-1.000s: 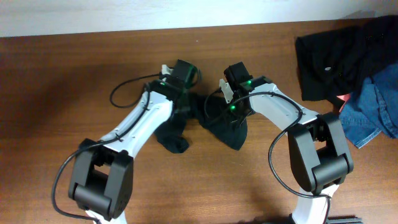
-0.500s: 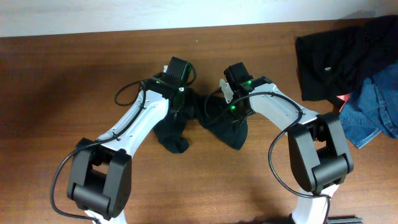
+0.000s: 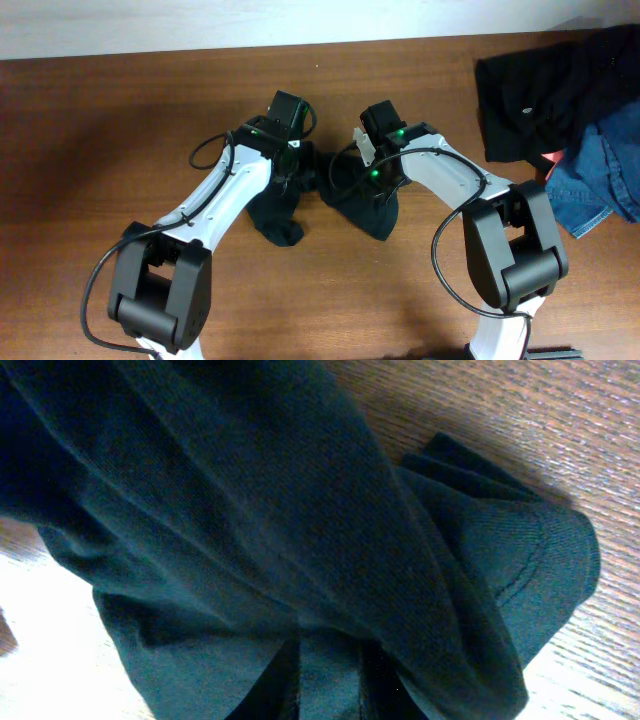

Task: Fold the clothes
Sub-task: 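Pull the left gripper leftward to stretch the garment between grippers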

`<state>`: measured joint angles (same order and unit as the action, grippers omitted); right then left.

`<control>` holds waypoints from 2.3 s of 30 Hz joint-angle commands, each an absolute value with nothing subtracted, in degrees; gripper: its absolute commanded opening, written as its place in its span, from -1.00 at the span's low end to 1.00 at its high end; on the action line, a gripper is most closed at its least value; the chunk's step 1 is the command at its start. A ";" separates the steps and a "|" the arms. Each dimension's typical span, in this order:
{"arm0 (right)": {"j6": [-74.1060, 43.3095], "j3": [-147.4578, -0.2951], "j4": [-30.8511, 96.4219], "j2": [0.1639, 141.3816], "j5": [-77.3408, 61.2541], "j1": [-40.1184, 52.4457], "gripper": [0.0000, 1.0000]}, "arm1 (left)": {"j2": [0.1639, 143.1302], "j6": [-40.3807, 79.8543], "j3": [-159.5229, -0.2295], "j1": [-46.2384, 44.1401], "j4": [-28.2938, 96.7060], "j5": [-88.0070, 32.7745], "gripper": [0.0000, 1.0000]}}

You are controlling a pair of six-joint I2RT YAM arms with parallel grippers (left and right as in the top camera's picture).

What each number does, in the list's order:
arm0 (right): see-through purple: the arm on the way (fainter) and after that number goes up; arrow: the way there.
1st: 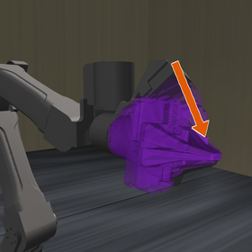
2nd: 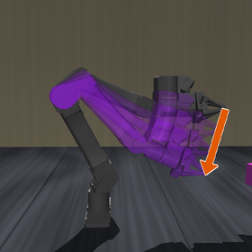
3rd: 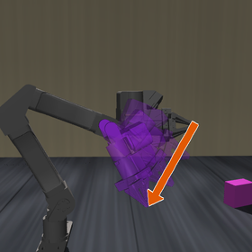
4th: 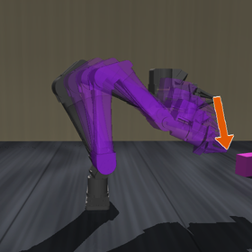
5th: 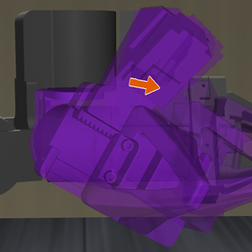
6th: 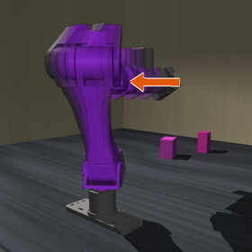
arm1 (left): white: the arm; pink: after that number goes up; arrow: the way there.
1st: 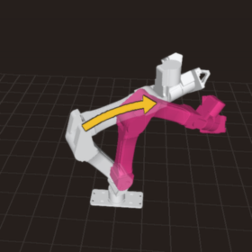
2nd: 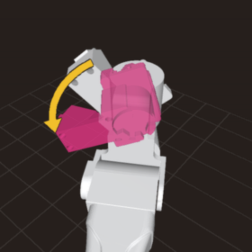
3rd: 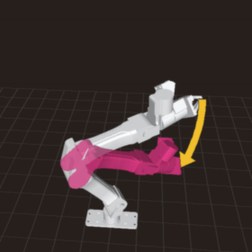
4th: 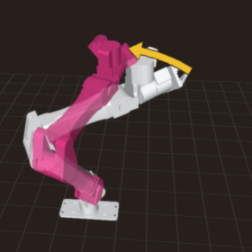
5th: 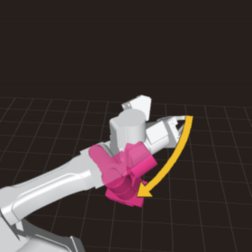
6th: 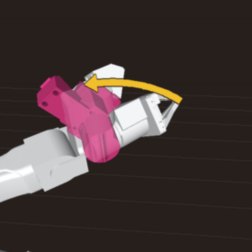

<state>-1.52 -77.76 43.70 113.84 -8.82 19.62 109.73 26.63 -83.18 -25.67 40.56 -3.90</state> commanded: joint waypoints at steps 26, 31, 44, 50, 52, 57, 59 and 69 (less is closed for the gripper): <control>-0.45 -77.41 44.97 114.85 -6.74 20.12 -0.92 | 97.84 22.37 -87.33 -17.93 49.56 0.23 -0.99; -0.45 -77.41 45.01 114.85 -6.68 20.12 -0.92 | 94.35 22.20 -87.33 -17.93 50.68 0.23 -0.99; -0.47 -75.75 44.97 114.85 -3.86 20.12 -0.92 | 93.51 20.01 -87.31 -17.15 54.11 1.96 -0.99; -0.47 -75.75 45.01 114.85 -3.86 20.12 -0.92 | 93.51 19.59 -87.31 -14.31 55.83 1.98 -0.99; -0.47 -75.75 45.04 114.85 -3.81 20.14 -0.92 | 93.51 19.14 -87.31 -12.95 56.05 1.98 -0.99; -0.47 -75.75 45.47 114.85 -3.77 20.12 -0.92 | 93.51 14.33 -87.31 -10.02 56.16 1.96 -0.99; -0.47 -75.75 45.69 114.85 -3.46 20.12 -0.92 | 93.51 10.63 -87.31 -9.56 56.05 2.00 -0.99; -0.49 -75.75 46.70 114.85 -0.60 20.12 -0.92 | 93.58 5.34 -87.31 -8.43 53.06 8.01 -0.99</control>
